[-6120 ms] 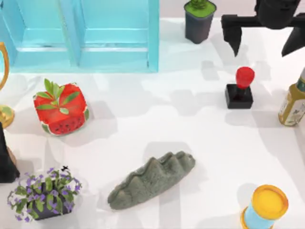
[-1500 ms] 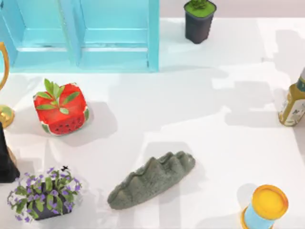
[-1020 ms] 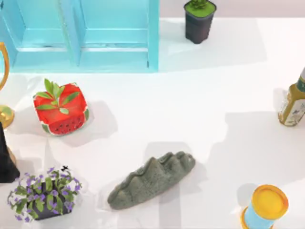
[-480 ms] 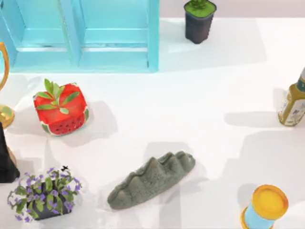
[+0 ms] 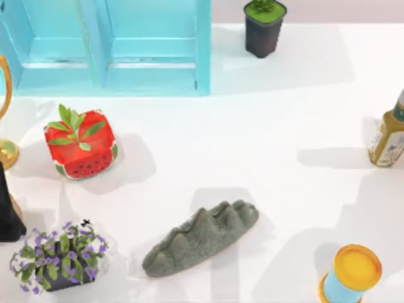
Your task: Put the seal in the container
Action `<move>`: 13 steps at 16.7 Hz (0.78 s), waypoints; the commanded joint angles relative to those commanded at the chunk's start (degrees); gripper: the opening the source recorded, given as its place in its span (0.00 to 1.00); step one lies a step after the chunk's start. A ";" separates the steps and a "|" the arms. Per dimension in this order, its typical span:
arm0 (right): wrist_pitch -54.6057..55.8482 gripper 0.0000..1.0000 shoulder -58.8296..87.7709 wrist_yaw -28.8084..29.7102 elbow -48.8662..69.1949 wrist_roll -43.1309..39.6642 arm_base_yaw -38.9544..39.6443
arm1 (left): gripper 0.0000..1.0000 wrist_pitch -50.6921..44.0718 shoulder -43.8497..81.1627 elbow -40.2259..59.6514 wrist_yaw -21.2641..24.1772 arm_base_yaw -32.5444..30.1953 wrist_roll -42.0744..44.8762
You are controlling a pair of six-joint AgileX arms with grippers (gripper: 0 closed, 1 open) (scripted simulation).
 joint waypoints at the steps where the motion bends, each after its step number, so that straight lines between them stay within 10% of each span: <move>1: 1.15 0.00 0.11 0.00 -1.11 0.03 0.02 | 1.00 0.00 0.00 0.00 0.00 0.00 0.00; 6: 1.89 0.00 0.19 0.00 -1.85 0.06 0.04 | 1.00 0.00 0.00 0.00 0.00 0.00 0.00; 13: 1.89 0.53 0.19 0.00 -1.85 0.06 0.04 | 1.00 0.00 0.00 0.00 0.00 0.00 0.00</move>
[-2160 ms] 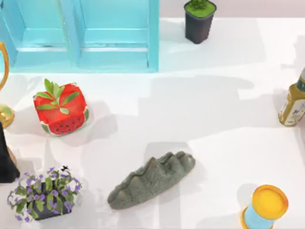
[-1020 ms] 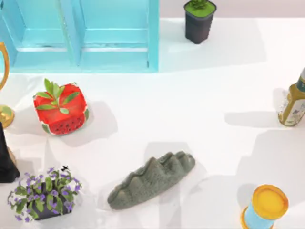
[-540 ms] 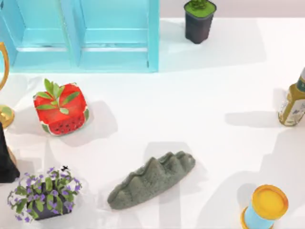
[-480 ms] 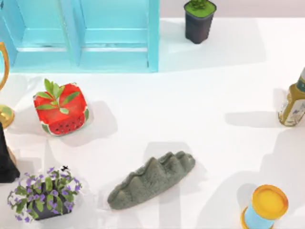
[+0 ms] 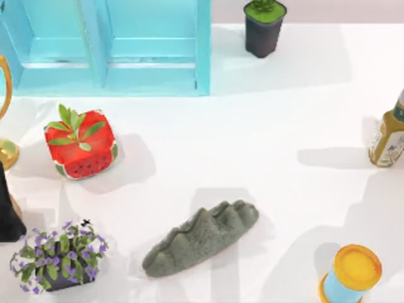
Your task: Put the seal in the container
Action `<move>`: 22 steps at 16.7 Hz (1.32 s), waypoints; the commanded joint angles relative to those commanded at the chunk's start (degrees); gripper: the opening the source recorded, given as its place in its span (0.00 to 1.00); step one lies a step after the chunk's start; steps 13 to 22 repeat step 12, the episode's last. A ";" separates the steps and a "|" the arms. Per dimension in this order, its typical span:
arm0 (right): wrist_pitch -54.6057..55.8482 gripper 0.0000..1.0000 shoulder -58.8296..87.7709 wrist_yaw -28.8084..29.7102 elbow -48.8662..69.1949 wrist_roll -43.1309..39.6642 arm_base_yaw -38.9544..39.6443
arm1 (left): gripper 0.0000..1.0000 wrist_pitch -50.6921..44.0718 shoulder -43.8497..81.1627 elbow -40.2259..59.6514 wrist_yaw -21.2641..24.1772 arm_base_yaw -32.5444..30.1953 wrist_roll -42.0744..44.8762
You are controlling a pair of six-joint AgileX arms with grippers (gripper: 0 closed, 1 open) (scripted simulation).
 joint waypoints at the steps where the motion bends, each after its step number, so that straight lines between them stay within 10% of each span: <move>1: 0.00 0.60 0.00 0.00 0.00 0.00 0.00 | 1.00 0.00 0.00 0.00 0.00 0.00 0.00; 7: 0.00 1.00 0.00 0.00 0.00 0.00 0.00 | 1.00 0.00 0.00 0.00 0.00 0.00 0.00; 22: 0.00 1.00 0.00 0.00 0.00 0.00 0.00 | 1.00 0.00 0.00 0.00 0.00 0.00 0.00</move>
